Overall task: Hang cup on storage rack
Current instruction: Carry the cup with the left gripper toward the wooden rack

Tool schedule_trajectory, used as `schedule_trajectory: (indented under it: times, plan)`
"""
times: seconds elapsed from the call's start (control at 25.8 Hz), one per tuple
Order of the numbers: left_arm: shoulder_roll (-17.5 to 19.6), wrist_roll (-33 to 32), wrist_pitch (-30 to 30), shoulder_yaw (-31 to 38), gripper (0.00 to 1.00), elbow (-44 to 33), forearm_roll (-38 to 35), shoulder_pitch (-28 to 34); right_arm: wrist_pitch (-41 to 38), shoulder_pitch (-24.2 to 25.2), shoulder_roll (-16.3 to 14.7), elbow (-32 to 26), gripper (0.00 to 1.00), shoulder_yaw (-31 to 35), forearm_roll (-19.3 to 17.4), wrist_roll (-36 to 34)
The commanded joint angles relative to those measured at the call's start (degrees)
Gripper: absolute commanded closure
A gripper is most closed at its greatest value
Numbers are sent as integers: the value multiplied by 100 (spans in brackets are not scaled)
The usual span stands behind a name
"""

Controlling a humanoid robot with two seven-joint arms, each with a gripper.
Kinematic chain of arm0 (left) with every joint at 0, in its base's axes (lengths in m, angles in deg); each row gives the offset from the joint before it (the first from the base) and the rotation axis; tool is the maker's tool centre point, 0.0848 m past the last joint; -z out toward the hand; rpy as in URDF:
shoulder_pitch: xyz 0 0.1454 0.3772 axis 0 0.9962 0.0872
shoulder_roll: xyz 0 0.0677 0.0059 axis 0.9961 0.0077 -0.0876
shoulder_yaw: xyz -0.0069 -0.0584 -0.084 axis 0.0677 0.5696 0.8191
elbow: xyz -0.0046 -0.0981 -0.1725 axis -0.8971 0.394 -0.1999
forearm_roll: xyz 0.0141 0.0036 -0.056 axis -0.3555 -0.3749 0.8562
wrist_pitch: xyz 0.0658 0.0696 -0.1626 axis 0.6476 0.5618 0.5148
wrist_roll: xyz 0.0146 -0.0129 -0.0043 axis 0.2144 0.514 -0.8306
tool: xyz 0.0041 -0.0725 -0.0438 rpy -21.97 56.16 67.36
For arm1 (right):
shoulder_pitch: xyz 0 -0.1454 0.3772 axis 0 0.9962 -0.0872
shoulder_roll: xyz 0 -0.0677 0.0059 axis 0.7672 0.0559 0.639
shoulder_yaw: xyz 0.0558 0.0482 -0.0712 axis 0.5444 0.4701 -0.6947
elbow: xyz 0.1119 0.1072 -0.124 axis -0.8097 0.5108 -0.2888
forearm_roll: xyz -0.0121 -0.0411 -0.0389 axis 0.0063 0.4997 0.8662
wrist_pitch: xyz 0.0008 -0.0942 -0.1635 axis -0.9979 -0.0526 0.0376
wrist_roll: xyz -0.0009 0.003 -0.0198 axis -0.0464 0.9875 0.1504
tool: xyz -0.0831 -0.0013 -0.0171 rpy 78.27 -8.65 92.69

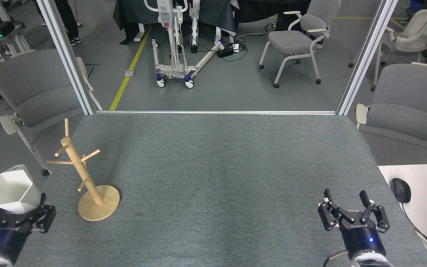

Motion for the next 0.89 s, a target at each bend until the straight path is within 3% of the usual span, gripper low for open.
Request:
schedule_trajectory:
  times: [0.0,0.46,0.85]
  plan:
    - [-8,-20,-243,-28,100,429,-384,-394,23,-26,12,100,0,11,-6,17]
    - [-17,-108,-278,-125,100,1123,-859,-1089,14,-26,153,135,0,46,-41,8]
    - [-8,-108,-357,-476,100,1132,-1035,-1124,5,-26,276,144,0,28,-50,-27]
